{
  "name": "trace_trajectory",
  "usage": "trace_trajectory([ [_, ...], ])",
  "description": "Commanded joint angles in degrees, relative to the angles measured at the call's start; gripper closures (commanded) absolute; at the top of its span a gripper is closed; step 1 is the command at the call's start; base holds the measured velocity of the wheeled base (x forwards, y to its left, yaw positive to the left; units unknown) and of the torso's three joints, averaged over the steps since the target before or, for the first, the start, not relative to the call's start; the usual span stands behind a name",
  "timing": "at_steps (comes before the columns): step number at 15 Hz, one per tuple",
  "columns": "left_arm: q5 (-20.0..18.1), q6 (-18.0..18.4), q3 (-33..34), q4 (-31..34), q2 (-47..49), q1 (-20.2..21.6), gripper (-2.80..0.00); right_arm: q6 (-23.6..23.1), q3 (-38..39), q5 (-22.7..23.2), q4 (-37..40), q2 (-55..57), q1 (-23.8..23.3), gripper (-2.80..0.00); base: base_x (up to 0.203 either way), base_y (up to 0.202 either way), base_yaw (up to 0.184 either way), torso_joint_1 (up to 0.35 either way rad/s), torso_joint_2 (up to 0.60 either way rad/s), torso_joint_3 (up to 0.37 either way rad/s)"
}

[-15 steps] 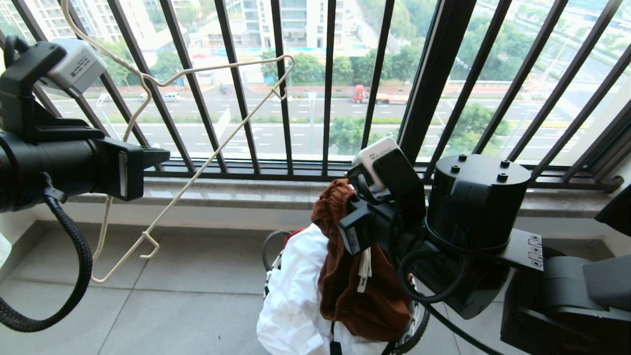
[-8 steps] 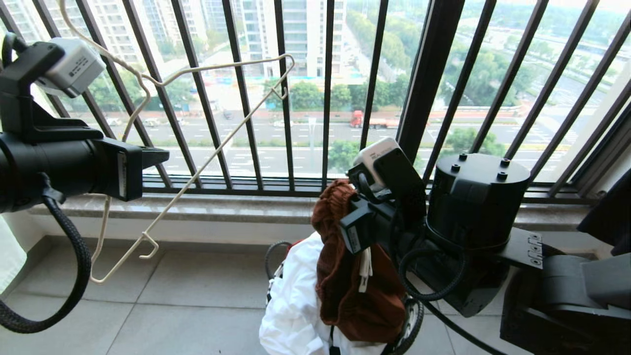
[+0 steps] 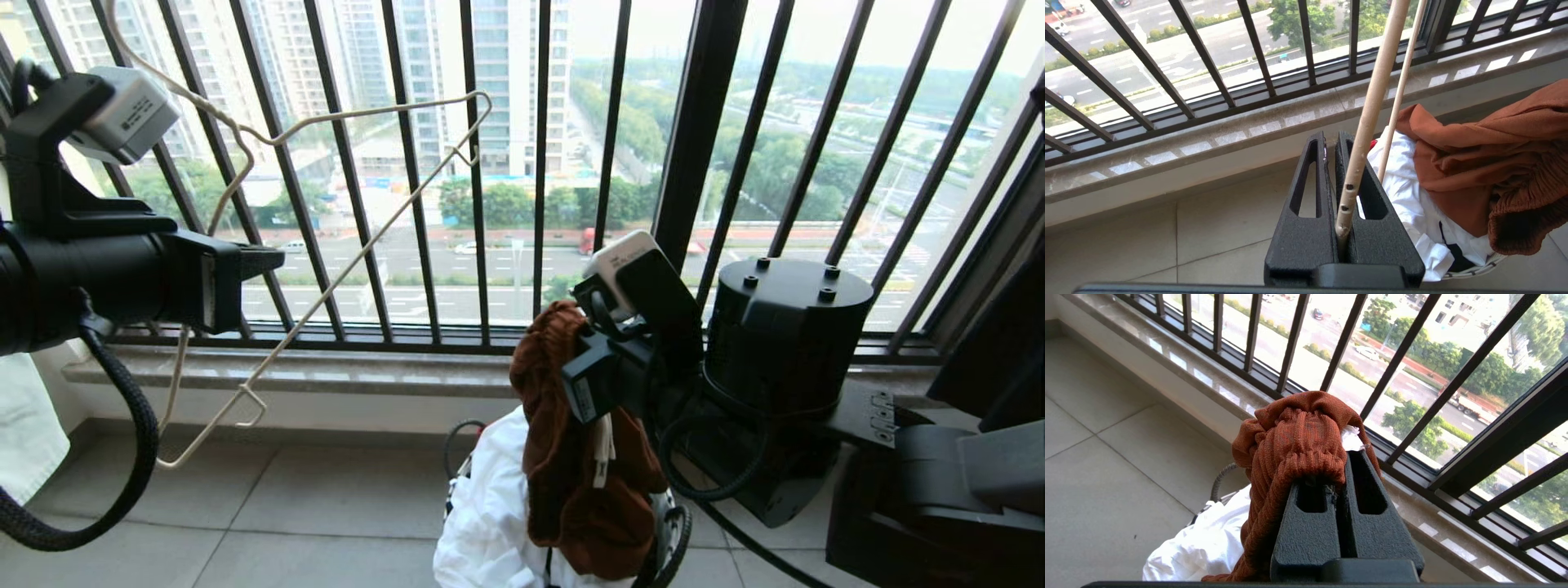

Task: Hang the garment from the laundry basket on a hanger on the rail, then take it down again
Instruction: Pick up clothes from the basket

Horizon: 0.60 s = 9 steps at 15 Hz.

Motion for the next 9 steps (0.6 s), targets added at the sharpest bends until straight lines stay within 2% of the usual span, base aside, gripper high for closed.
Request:
trace_trajectory([
  [1, 0.03, 0.14, 0.76, -1.39, 0.43, 0.0, 0.0, -0.13, 0.1, -0.2, -0.3, 0.14, 0.0, 0.0, 0.0, 0.0, 0.0, -0.002, 0.0, 0.205],
  [4, 0.03, 0.32, 1.9, -2.75, 0.16, 0.0, 0.0, -0.13, 0.1, -0.12, -0.3, 0.14, 0.0, 0.0, 0.0, 0.0, 0.0, 0.001, 0.0, 0.144],
  [9, -0.06, 0.78, 2.0, -3.07, 0.95, -0.09, 0.0, 0.04, 0.1, -0.2, -0.3, 0.06, -0.53, 0.0, 0.0, 0.0, 0.0, 0.001, 0.0, 0.013],
])
